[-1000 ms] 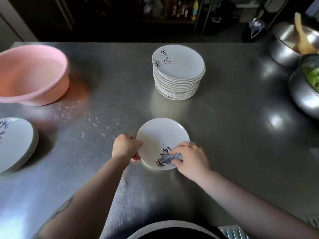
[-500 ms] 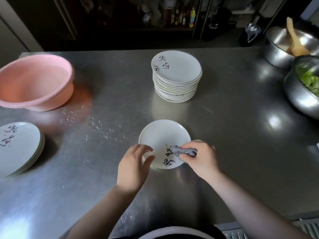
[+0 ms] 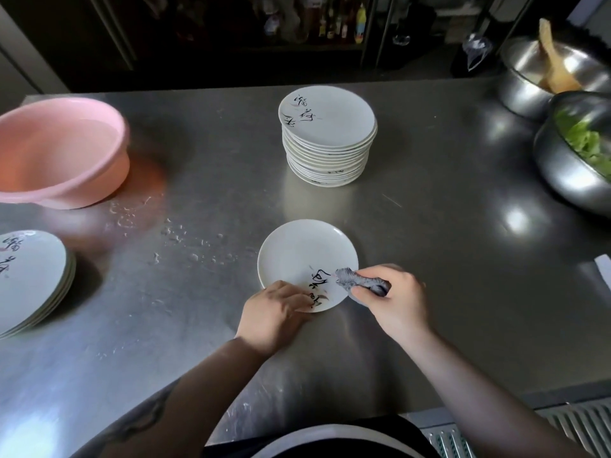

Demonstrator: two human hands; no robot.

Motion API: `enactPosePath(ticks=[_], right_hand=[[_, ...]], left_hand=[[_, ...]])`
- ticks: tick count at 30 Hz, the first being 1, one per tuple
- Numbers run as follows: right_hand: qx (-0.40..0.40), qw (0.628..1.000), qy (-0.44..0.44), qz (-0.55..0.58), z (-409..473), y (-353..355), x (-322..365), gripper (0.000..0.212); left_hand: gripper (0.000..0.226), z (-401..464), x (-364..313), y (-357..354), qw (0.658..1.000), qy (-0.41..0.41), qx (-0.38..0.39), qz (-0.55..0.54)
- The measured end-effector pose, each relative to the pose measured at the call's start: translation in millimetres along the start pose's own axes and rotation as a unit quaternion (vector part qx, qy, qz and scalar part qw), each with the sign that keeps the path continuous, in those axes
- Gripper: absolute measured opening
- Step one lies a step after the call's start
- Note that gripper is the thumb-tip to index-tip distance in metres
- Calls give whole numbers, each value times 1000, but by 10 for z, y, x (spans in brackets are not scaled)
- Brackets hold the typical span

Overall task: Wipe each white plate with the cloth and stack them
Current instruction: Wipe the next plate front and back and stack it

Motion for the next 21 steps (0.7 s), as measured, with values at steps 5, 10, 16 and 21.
enactPosePath(ticks=[5,10,16,21], right_hand=[[-26,999,23,23,21,128,146,23],[-62,994,67,66,86,319,394,28],[-54,984,109,132,219,433,807,34],[-68,967,179,169,396,590,1282,31]], left_hand=[[26,19,42,67,995,-72,-54,52],[27,254,42,406,982,-69,-164,60],[16,578,-59,943,977,107,-178,-47],[9,792,-230,1412,887,224,-231,-330]])
Point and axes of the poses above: each hand's wrist, its own z-axis towards the middle knuckle, its own y-axis out of the back of the hand, x = y × z, the point moved 2 cm from there along z, towards the middle knuckle, and after that the axes turned 1 degree about -z, right-handed, at the moved point
